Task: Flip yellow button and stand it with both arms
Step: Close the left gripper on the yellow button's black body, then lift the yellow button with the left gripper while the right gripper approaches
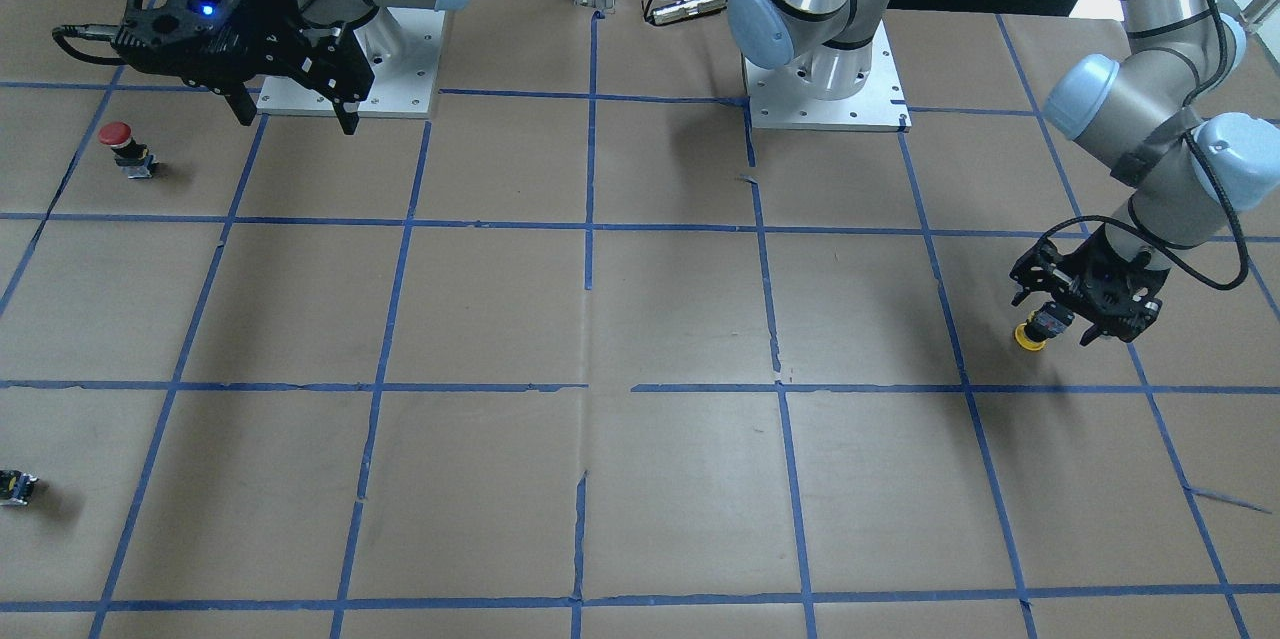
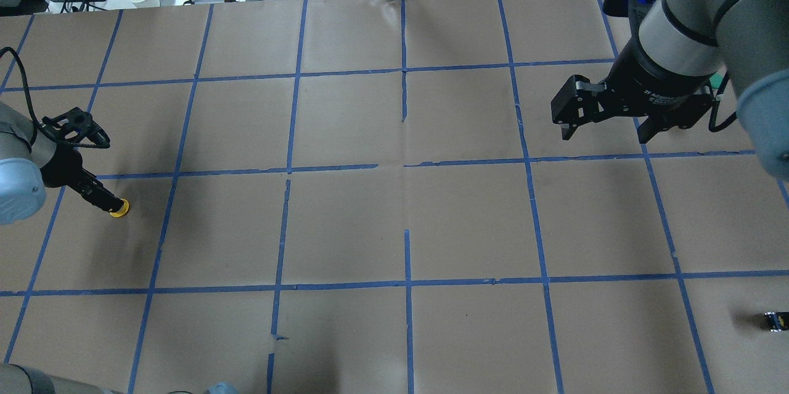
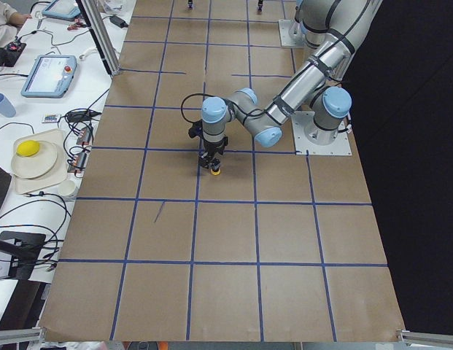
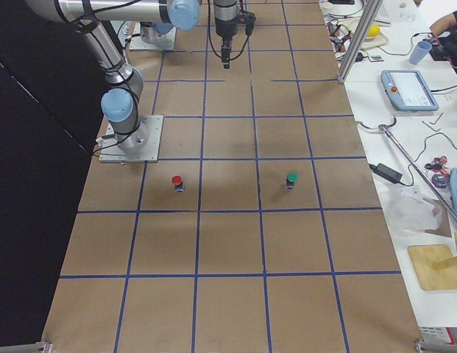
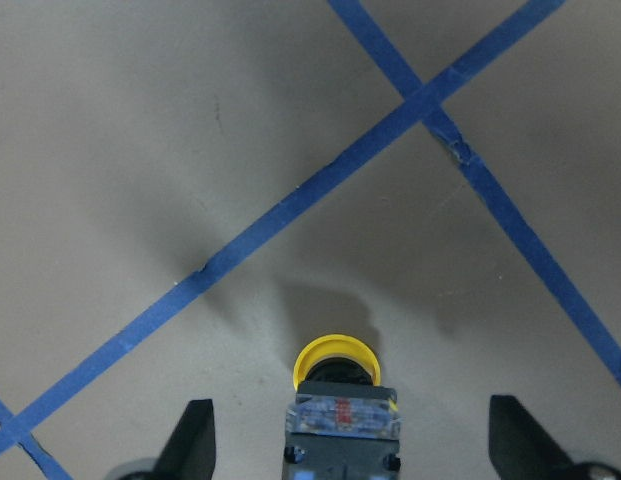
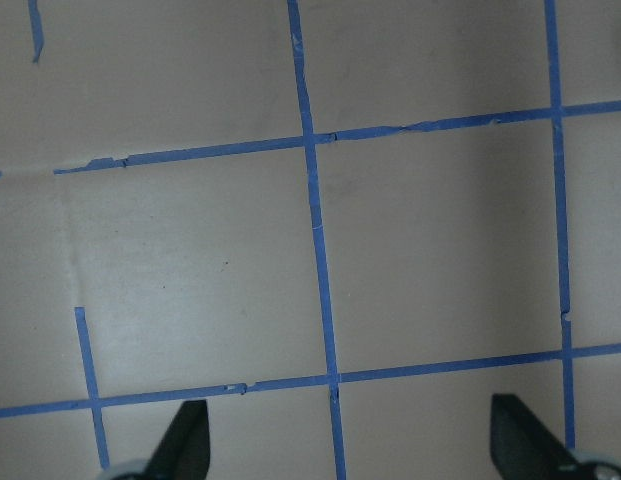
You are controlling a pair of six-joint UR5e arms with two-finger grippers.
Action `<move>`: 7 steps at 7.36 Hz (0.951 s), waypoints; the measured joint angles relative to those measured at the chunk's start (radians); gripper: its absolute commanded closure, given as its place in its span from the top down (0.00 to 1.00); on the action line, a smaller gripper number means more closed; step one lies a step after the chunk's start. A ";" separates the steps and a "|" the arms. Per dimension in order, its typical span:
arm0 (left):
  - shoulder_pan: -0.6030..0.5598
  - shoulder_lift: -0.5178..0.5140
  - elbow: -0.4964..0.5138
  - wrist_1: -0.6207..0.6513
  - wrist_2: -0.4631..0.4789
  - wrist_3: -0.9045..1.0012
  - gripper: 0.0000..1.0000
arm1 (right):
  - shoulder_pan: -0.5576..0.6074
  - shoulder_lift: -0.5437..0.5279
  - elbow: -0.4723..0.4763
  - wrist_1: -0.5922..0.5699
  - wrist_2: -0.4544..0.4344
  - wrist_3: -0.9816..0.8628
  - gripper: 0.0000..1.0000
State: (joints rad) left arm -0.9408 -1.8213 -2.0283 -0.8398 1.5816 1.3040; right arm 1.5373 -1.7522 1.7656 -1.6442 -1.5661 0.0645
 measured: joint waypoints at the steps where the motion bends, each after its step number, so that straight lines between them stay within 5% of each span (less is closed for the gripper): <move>1: 0.000 -0.001 -0.004 0.006 0.001 0.007 0.76 | -0.002 0.003 0.000 -0.022 -0.008 -0.003 1.00; 4: 0.000 -0.009 -0.007 0.029 0.034 0.030 0.69 | -0.002 -0.002 -0.001 -0.025 -0.009 -0.005 1.00; 5: 0.001 -0.016 -0.007 0.036 0.049 0.036 0.60 | 0.000 -0.002 0.000 -0.022 -0.007 -0.004 1.00; 6: 0.002 -0.021 -0.007 0.040 0.054 0.042 0.44 | 0.001 -0.004 0.000 -0.015 -0.007 -0.003 1.00; 7: 0.002 -0.020 -0.007 0.042 0.054 0.046 0.17 | 0.001 -0.009 -0.002 0.003 -0.008 -0.005 1.00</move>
State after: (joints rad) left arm -0.9387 -1.8410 -2.0353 -0.7979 1.6355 1.3496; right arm 1.5380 -1.7617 1.7641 -1.6412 -1.5740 0.0597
